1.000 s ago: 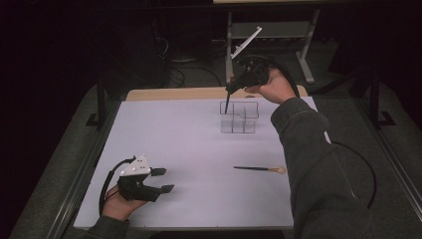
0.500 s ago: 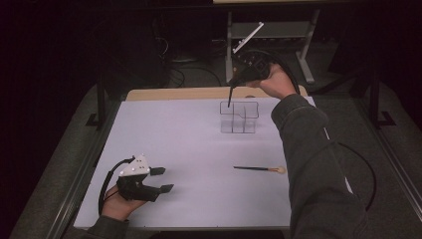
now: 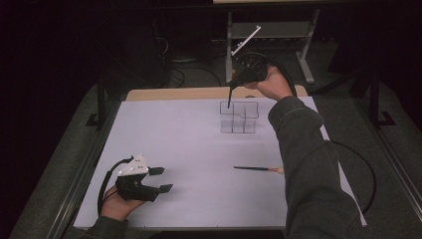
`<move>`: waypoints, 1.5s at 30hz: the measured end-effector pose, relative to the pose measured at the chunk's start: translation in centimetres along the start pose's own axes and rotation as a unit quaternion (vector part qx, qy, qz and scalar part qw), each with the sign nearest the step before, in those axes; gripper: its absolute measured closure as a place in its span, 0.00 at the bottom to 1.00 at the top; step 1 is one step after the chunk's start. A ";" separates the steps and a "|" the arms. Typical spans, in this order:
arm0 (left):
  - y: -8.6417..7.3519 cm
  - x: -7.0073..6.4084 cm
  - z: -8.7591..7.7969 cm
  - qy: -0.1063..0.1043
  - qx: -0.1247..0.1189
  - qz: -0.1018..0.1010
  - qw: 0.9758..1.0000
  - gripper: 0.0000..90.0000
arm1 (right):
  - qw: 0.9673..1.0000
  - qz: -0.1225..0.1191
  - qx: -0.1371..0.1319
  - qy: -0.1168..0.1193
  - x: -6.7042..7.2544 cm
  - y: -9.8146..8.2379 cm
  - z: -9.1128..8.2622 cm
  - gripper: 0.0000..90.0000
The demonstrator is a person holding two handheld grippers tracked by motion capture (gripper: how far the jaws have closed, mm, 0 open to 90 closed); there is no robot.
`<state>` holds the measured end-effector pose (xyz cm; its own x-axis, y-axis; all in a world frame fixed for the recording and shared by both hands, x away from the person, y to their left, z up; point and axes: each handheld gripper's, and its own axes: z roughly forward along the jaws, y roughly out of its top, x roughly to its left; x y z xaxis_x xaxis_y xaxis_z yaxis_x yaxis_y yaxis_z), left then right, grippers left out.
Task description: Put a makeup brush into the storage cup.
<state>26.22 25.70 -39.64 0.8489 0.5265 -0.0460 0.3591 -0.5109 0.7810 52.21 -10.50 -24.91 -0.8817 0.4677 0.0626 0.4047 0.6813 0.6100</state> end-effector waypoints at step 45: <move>-0.1 0.4 -0.2 -0.009 -0.002 -0.012 1.000 0.35 | 1.000 0.026 -0.005 0.007 -0.4 -2.4 2.6 0.92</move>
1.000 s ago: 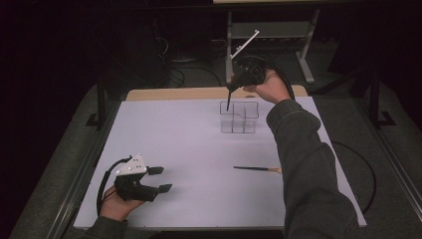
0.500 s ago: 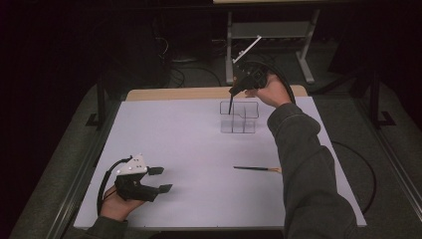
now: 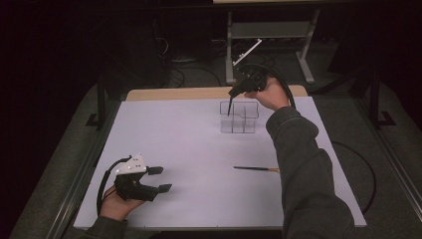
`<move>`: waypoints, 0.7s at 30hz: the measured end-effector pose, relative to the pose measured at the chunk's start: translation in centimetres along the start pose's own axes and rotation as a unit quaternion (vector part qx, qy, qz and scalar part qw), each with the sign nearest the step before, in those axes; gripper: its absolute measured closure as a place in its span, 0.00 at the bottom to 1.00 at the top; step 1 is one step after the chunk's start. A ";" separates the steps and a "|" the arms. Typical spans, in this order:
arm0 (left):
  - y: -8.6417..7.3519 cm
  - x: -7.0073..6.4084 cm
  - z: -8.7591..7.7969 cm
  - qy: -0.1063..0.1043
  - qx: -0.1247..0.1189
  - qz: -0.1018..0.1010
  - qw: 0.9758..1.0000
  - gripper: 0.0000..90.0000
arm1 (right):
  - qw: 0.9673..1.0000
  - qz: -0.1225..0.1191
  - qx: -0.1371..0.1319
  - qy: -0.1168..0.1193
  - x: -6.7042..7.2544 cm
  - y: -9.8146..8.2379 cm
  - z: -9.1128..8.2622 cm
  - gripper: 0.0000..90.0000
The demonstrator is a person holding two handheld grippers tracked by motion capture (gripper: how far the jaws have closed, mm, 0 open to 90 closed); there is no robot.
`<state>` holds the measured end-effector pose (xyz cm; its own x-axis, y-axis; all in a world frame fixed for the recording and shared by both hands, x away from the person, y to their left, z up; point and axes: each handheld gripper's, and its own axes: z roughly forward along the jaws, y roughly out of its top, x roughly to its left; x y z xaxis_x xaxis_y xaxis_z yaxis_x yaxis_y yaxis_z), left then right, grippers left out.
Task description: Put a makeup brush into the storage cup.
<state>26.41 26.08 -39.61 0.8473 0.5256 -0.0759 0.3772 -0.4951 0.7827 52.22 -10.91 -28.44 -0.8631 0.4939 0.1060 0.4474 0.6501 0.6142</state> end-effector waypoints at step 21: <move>0.0 -0.1 0.1 -0.002 -0.005 -0.003 1.000 0.35 | 1.000 0.011 0.005 0.004 0.1 -1.0 1.4 0.92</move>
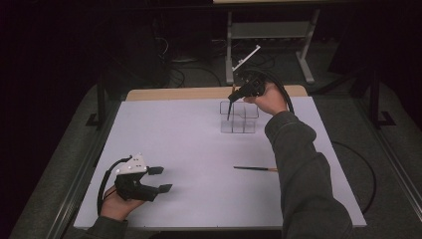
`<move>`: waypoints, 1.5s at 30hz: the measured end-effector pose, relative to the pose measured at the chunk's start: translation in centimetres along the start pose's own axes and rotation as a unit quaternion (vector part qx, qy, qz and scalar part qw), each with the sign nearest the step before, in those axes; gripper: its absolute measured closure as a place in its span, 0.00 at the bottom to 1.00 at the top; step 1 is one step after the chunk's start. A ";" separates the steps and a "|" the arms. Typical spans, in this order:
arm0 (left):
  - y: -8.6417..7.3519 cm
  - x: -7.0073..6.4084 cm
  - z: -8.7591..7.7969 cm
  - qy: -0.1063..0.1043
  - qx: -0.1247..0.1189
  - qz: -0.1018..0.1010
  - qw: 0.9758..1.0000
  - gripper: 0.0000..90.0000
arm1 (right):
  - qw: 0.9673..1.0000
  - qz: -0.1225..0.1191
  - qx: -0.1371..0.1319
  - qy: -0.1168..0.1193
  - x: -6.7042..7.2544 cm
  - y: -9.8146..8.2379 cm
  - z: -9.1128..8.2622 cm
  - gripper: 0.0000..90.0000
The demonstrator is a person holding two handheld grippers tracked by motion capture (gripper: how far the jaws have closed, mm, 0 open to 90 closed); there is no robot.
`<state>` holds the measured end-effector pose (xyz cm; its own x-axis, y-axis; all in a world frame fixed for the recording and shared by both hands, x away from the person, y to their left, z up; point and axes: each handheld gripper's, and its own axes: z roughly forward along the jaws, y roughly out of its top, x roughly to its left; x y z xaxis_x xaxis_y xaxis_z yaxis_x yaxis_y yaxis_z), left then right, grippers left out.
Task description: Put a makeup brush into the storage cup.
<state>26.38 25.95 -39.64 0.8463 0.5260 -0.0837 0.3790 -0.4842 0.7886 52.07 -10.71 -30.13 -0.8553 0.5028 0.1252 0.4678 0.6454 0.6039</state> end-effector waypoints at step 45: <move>-0.2 0.2 0.1 -0.002 0.001 -0.005 1.000 0.35 | 1.000 0.020 -0.002 0.005 0.0 -1.8 1.3 0.80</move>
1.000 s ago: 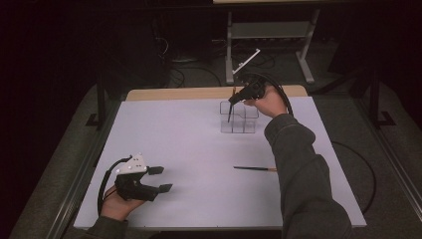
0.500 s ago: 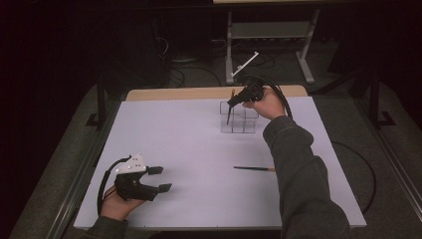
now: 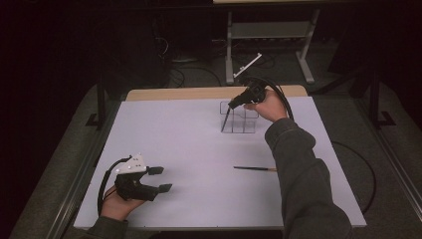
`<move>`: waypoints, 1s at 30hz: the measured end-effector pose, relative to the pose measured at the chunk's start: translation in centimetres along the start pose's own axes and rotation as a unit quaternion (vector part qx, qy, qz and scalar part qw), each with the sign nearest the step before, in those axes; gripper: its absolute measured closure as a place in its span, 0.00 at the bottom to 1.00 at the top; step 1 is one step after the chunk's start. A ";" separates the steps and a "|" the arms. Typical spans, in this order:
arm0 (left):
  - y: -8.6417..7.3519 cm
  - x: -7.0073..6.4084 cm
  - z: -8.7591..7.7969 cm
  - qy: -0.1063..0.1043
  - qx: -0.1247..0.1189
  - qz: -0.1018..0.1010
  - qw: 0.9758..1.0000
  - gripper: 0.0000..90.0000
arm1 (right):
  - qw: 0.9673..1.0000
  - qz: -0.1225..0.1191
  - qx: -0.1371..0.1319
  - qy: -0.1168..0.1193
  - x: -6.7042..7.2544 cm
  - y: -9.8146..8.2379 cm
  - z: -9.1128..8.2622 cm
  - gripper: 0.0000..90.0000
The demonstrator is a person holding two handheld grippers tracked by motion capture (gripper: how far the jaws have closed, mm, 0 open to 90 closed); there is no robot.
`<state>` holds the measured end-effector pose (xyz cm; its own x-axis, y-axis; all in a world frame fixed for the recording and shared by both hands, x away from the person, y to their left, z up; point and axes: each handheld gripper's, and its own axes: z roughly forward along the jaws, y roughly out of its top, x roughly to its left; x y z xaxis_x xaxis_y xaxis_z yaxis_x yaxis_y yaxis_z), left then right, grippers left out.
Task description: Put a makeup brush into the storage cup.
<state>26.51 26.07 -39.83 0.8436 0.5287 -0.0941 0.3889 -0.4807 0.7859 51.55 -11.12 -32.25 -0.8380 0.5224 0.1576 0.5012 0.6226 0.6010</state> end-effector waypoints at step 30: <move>0.1 -0.1 0.2 -0.002 0.002 0.000 1.000 0.34 | 0.999 0.024 -0.026 0.001 0.0 -2.6 -2.0 0.71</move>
<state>26.58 25.84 -39.91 0.8455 0.5252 -0.0961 0.3896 -0.4838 0.7837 49.79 -13.92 -32.23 -0.8139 0.5497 0.1879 0.5282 0.5655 0.6335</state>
